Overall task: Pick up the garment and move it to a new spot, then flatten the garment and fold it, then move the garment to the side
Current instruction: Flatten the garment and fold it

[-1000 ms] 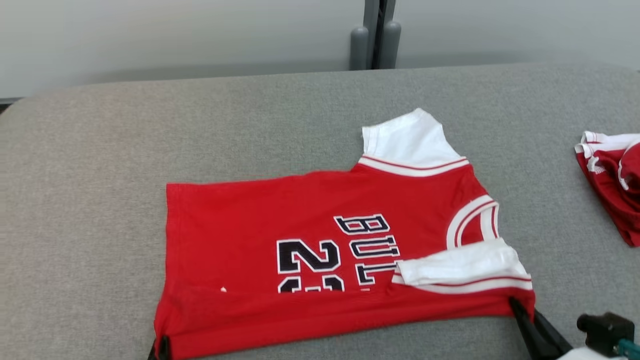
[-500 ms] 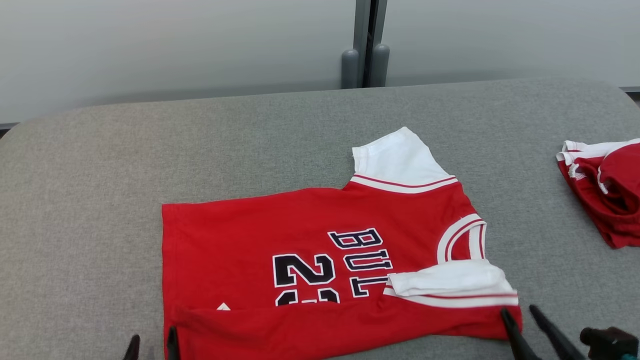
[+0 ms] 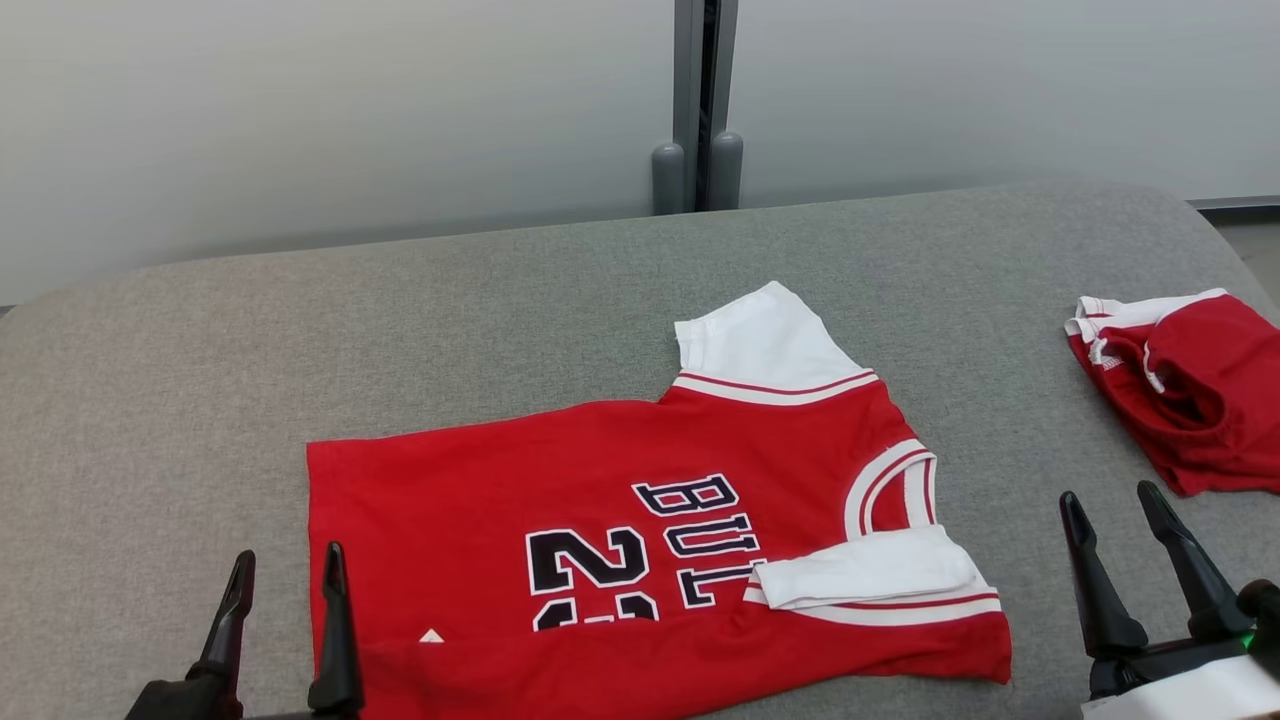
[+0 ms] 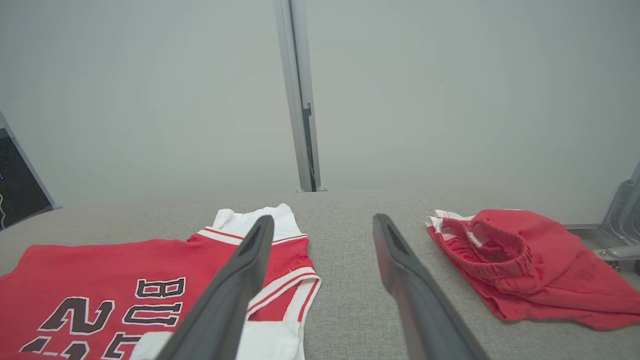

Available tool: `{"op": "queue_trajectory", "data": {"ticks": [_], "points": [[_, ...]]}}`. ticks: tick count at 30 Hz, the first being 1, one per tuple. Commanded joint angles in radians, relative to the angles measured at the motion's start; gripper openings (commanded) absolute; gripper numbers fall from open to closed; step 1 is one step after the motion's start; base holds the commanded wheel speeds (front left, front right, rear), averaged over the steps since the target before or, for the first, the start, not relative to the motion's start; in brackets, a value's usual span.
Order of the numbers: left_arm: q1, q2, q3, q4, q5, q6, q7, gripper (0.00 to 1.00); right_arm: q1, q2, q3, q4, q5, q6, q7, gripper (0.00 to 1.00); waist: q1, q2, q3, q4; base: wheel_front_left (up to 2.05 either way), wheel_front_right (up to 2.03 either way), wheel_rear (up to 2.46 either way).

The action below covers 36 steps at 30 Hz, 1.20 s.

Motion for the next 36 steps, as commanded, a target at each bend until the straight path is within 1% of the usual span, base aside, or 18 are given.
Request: {"op": "queue_trajectory", "data": {"ticks": [1, 8, 13, 19, 24, 26, 27, 28, 32, 36], "points": [[0.01, 0.008, -0.001, -0.007, 0.006, 0.007, 0.007, 1.0, 0.004, 0.005, -0.002, -0.008, -0.005, 0.0, 0.004, 1.0, 0.0, -0.0001, 0.0, -0.001, 0.0, 0.0, 0.0], [0.04, 0.004, -0.012, -0.026, 0.013, 0.028, 0.036, 1.0, 0.002, 0.029, -0.007, -0.023, -0.015, 0.0, 0.011, 1.0, 0.0, -0.0001, 0.002, 0.001, 0.0, 0.0, 0.0], [0.037, 0.008, -0.017, -0.024, 0.018, 0.033, 0.045, 1.0, 0.002, 0.029, -0.007, -0.023, -0.01, 0.0, 0.013, 1.0, 0.0, -0.0001, 0.008, 0.01, 0.0, 0.0, 0.0], [-0.037, 0.026, -0.025, -0.016, 0.033, 0.031, 0.075, 1.0, -0.014, 0.023, -0.016, -0.038, -0.002, 0.0, 0.014, 1.0, 0.0, -0.0001, 0.049, 0.022, 0.0, 0.0, 0.0], [-0.188, 0.042, -0.041, 0.049, 0.008, -0.011, 0.151, 1.0, -0.038, 0.015, -0.018, -0.052, 0.005, 0.0, 0.013, 1.0, 0.0, -0.0001, 0.117, 0.035, 0.0, 0.0, 0.0], [-0.267, 0.056, -0.034, 0.112, -0.015, -0.038, 0.177, 1.0, -0.052, 0.007, -0.017, -0.056, 0.01, 0.0, 0.012, 1.0, 0.0, -0.0001, 0.15, 0.034, 0.0, 0.0, 0.0], [-0.306, 0.054, -0.031, 0.146, -0.028, -0.052, 0.186, 1.0, -0.061, 0.006, -0.016, -0.058, 0.012, 0.0, 0.011, 1.0, 0.0, -0.0001, 0.165, 0.034, 0.0, 0.0, 0.0], [-0.381, 0.055, -0.025, 0.223, -0.059, -0.076, 0.209, 1.0, -0.077, 0.005, -0.01, -0.064, 0.016, 0.0, 0.009, 1.0, 0.0, -0.0001, 0.196, 0.03, 0.0, 0.0, 0.0], [-0.51, 0.059, -0.004, 0.392, -0.118, -0.123, 0.242, 1.0, -0.112, 0.0, 0.008, -0.062, 0.026, 0.0, 0.005, 1.0, 0.0, -0.0001, 0.25, 0.02, 0.0, 0.0, 0.0], [-0.607, 0.074, 0.004, 0.552, -0.149, -0.16, 0.266, 1.0, -0.141, -0.004, 0.021, -0.052, 0.036, 0.0, 0.003, 1.0, 0.0, -0.0001, 0.29, 0.01, 0.0, 0.0, 0.0]]}}
